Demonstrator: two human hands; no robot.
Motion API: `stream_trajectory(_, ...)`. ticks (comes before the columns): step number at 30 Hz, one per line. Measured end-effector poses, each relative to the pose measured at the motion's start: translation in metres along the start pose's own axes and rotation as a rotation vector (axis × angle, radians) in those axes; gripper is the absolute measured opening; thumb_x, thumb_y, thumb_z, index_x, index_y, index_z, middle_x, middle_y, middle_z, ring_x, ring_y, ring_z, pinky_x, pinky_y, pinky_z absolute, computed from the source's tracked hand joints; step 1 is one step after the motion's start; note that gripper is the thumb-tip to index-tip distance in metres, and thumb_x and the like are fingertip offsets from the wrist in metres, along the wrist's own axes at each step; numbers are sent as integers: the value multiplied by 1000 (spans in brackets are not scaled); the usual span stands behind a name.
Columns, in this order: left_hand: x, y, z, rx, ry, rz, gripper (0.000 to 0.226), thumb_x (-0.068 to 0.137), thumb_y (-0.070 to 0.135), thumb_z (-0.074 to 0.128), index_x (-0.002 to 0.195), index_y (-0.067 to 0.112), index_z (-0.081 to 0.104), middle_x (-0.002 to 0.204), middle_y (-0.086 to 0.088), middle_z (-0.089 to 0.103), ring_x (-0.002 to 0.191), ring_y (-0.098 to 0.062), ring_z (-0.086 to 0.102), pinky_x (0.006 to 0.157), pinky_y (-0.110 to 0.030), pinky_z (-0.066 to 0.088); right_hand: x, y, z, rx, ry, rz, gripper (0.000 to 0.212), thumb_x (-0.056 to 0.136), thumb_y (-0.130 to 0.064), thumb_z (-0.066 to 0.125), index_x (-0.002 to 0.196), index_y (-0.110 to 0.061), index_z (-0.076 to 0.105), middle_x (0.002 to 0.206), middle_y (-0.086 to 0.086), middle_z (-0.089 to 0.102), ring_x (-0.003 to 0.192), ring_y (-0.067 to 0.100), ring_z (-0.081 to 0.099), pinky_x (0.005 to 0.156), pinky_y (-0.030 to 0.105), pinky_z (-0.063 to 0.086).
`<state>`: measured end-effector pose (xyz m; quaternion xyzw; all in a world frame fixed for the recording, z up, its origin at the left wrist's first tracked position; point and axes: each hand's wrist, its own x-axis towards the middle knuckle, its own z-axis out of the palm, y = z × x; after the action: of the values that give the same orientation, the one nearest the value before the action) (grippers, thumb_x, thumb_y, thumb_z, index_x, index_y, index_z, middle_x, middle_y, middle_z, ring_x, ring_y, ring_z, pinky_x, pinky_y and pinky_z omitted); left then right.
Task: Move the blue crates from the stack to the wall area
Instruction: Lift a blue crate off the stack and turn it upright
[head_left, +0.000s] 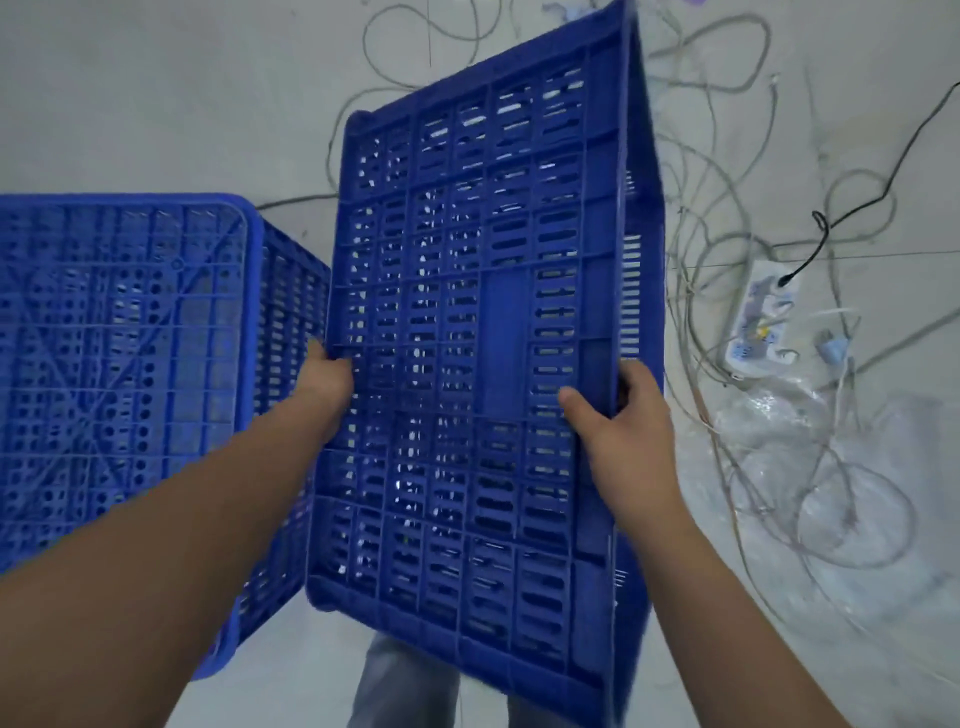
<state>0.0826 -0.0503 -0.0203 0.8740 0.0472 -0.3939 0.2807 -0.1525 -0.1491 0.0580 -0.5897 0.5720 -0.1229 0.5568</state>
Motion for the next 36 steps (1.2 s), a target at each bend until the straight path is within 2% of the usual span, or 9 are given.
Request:
stream_trajectory(5,-61,18,12,-69,-131,161,63,100,40,37,153,29,6,162,8,3,150,-17,7,121,-47,14,-9,-12,43,74,-7,12,28,89,-21,63,114,-11,53,77,-10,57,55,-4,51,50,9,43)
stream_trajectory(12,-129,36,24,114,-326,285,94,69,72,59,147,51,10,161,17,-4,147,-18,-20,118,-57,3,-22,-27,73,291,-205,32,19,91,-16,57,76,-22,49,61,-15,57,56,-5,53,56,17,44)
stream_trajectory(14,-125,41,21,130,-309,261,93,71,60,67,146,52,12,161,14,0,148,-20,-13,118,-56,11,-22,-17,61,408,-366,17,4,90,-18,56,87,-16,59,74,-18,63,73,-3,60,68,19,50)
stream_trajectory(17,-122,43,20,225,-308,281,90,76,46,67,147,51,11,161,11,3,149,-24,-3,116,-53,22,-19,0,37,454,-455,73,24,85,-28,48,99,-22,66,86,-16,67,83,-1,62,75,20,52)
stream_trajectory(22,-126,51,27,403,-243,296,100,57,57,56,147,51,13,162,3,9,133,-41,42,101,-53,43,-23,11,26,339,-652,177,38,82,-37,54,120,-39,52,115,-27,61,114,-7,56,87,16,50)
stream_trajectory(25,-130,55,32,397,-252,311,103,52,57,53,147,49,16,162,0,11,121,-48,51,97,-55,47,-32,1,37,404,-720,185,32,86,-14,61,113,-30,55,100,-21,70,102,-4,63,83,14,50)
stream_trajectory(28,-132,55,29,306,-270,300,101,52,52,59,145,49,22,161,2,15,108,-34,63,92,-52,51,-40,3,48,381,-608,163,40,82,-9,59,115,-30,54,99,1,68,95,13,63,85,33,55)
stream_trajectory(31,-130,51,24,158,-309,269,93,60,38,69,145,45,29,141,14,48,75,-21,68,83,-47,56,-48,7,58,224,-469,135,39,85,-2,51,108,-33,52,92,23,59,68,23,50,61,37,45)
stream_trajectory(36,-114,28,29,-63,-394,175,79,71,16,71,143,34,43,100,11,73,88,-16,68,86,-49,56,-53,18,71,48,-442,108,24,89,-3,48,108,-18,46,67,4,47,44,8,36,43,25,32)
